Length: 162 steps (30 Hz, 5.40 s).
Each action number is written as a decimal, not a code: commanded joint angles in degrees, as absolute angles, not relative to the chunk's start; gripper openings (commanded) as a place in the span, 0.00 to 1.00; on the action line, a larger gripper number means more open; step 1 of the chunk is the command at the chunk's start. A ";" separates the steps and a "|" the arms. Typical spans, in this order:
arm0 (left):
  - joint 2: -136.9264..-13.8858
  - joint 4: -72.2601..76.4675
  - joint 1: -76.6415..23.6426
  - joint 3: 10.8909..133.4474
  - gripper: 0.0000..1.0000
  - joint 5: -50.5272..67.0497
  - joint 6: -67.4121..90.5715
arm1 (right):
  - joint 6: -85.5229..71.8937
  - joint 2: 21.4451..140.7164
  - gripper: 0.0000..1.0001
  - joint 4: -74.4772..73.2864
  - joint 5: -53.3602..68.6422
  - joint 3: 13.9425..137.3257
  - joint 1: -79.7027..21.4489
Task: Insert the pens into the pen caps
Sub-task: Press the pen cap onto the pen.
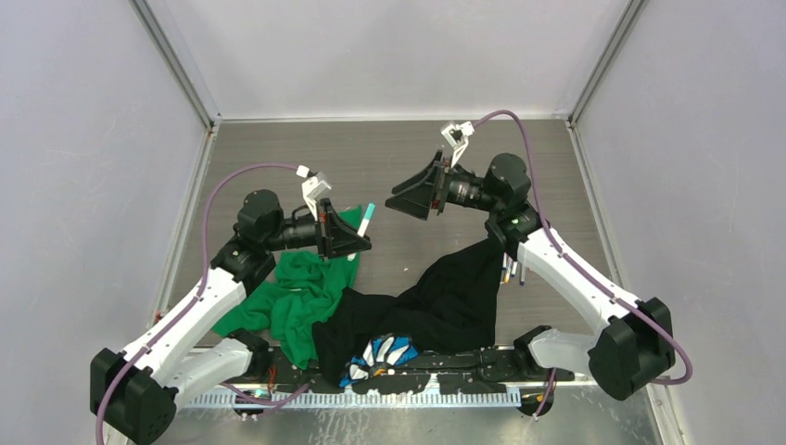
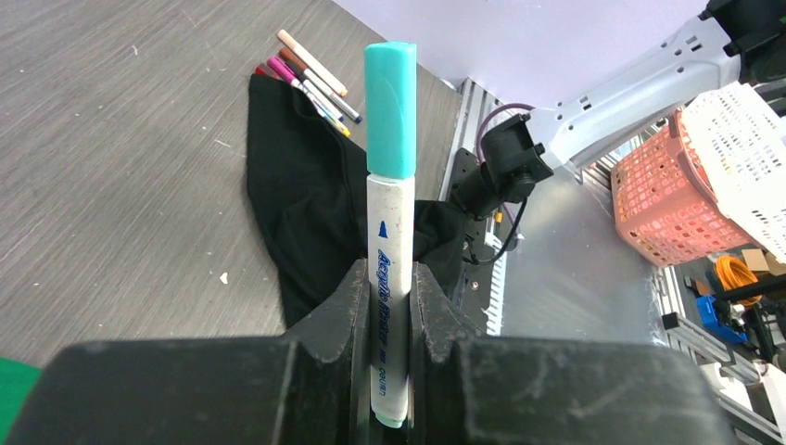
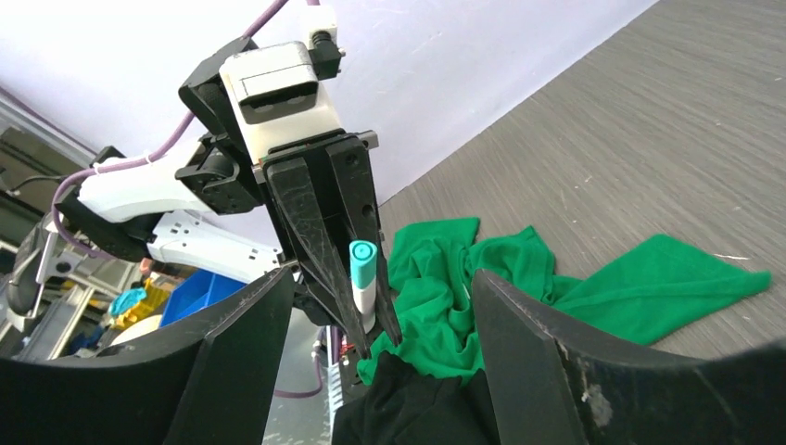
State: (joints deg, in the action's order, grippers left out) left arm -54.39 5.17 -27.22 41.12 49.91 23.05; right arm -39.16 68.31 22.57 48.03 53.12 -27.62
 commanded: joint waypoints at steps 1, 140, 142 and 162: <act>-54.26 5.91 -27.77 44.01 0.00 51.80 22.15 | -36.60 70.23 0.75 24.69 47.25 57.10 -30.76; -56.35 36.94 -21.98 47.68 0.00 46.89 36.39 | -36.48 76.25 0.01 2.70 63.08 42.36 -51.94; -56.55 37.44 -21.97 47.72 0.00 46.42 36.33 | -37.60 76.54 0.01 4.58 63.15 42.03 -52.17; -54.46 36.52 -20.55 50.08 0.00 44.81 33.94 | -28.45 80.19 0.01 -12.07 65.79 44.15 -57.46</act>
